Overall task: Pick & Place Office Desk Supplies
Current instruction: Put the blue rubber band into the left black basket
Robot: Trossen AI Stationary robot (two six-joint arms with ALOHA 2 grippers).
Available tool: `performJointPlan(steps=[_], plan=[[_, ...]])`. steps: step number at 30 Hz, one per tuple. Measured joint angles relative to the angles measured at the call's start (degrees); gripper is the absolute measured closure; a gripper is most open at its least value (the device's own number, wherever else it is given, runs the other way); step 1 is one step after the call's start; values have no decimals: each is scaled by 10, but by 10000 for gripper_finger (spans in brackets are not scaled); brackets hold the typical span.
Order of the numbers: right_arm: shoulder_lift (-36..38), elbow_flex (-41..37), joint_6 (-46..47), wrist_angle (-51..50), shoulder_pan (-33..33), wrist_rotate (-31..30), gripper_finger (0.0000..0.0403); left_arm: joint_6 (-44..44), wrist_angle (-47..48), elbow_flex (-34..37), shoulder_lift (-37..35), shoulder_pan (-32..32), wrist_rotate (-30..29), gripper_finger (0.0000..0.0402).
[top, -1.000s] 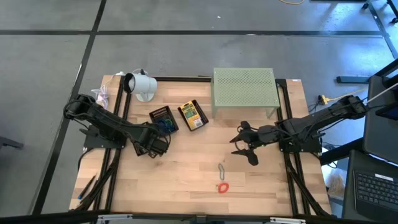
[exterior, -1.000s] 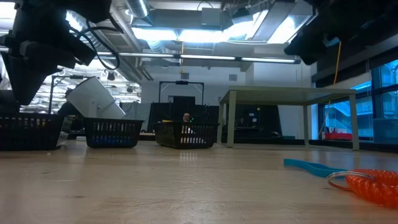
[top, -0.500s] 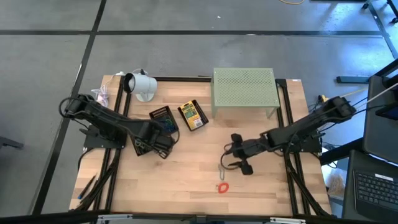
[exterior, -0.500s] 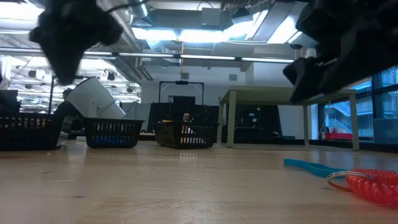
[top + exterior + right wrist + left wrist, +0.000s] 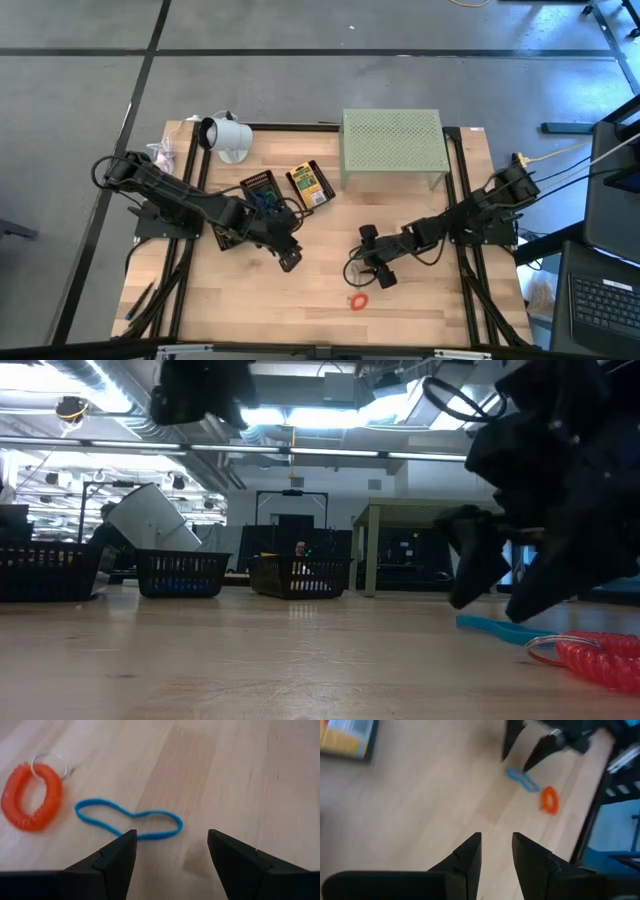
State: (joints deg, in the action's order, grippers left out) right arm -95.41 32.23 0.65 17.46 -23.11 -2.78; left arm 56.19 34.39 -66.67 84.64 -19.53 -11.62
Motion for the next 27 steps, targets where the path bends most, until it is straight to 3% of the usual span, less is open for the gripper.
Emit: performJointPlan(steps=[7,27], plan=[[-17,0,4,49,0,13,157,-48,-33,0,0,0,-24,299],[-58,2,11,74,0,-6,158,-49,-34,0,0,0,-29,302]])
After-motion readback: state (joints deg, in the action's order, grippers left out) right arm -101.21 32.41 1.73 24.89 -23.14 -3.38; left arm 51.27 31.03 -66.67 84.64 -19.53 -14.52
